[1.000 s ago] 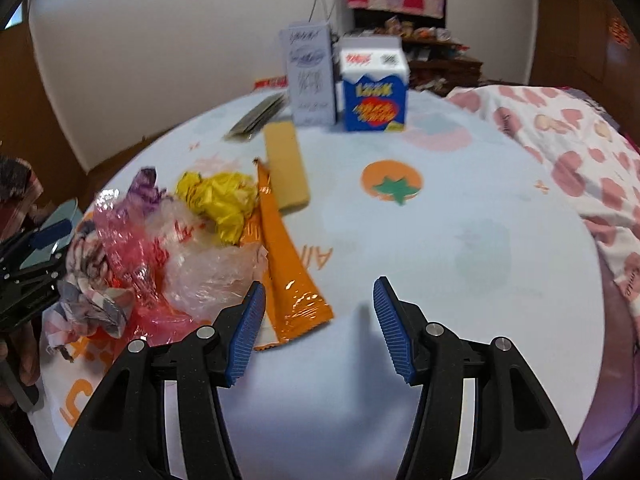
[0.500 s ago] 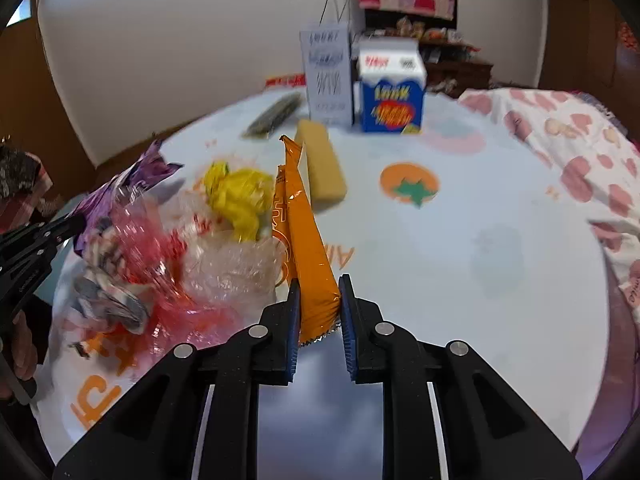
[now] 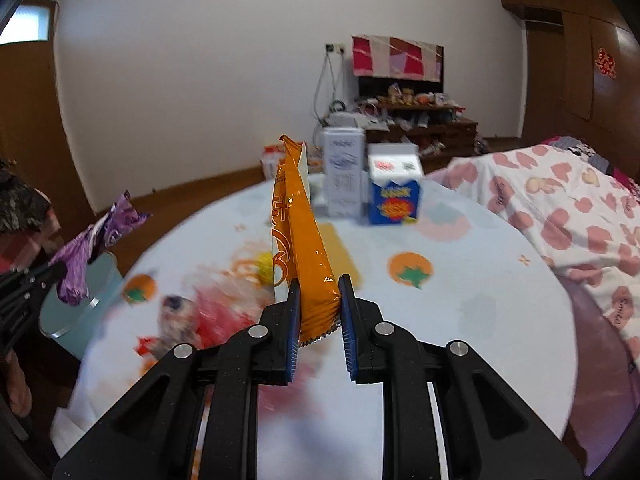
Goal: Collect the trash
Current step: 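Carry the purple and orange wrappers over the teal bin with both grippers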
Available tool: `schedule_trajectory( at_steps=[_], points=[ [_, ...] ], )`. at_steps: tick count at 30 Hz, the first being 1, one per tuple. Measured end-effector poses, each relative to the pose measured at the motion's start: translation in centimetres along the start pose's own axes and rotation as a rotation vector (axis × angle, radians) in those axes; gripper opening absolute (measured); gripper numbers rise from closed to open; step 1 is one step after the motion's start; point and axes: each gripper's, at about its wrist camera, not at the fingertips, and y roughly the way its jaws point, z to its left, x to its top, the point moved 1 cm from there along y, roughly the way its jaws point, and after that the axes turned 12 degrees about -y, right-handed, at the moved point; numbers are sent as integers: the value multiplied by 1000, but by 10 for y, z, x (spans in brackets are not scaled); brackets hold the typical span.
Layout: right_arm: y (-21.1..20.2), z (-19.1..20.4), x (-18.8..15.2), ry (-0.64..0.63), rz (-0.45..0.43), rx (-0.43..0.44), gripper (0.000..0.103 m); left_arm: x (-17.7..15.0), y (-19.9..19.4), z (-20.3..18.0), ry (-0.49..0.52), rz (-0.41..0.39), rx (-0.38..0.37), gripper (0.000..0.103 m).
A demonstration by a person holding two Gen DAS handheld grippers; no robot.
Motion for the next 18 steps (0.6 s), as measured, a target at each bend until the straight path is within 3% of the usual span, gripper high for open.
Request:
schedule_trajectory(
  at_steps=[7, 18],
  points=[
    [13, 44, 14, -29, -47, 72, 19, 0, -9, 25, -59, -10, 43, 3],
    [26, 98, 21, -83, -85, 136, 19, -11, -13, 39, -73, -18, 71, 3]
  ],
)
